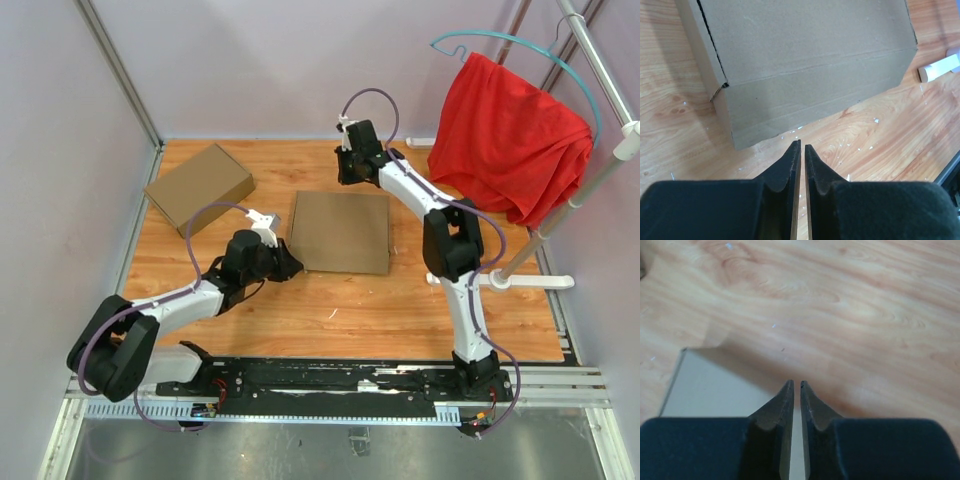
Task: Fold the paper box
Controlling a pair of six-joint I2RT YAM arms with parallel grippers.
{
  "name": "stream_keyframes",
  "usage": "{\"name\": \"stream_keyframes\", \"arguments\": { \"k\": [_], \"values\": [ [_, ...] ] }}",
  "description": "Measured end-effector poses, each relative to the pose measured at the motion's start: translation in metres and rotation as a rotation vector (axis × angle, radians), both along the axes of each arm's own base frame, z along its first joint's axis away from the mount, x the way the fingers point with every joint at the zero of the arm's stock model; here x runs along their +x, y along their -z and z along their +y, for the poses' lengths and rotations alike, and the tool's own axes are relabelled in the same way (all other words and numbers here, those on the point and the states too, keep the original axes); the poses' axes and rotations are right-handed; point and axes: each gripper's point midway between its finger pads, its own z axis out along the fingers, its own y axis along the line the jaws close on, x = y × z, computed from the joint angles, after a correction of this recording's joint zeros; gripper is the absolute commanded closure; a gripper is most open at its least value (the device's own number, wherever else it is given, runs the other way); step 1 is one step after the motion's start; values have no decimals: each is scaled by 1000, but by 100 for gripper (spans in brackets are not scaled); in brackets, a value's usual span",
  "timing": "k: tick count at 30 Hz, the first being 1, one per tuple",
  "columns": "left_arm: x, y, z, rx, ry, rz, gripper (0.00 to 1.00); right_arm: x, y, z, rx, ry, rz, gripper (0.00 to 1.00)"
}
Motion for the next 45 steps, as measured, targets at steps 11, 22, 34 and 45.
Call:
{"name": "stream_keyframes", "arguments": {
  "k": [11,22,34,45],
  "values": [
    [5,37,-3,44,-1,71,88,42,52,0,3,-43,75,87],
    [26,53,-13,90,-38,82,89,13,57,22,69,-230,148,86],
    [29,64,-34,131,-81,81,90,-17,66,46,4,-474,113,86],
    [14,62,-27,135,-99,81,83,-33,65,51,-14,-509,106,80]
  ]
}}
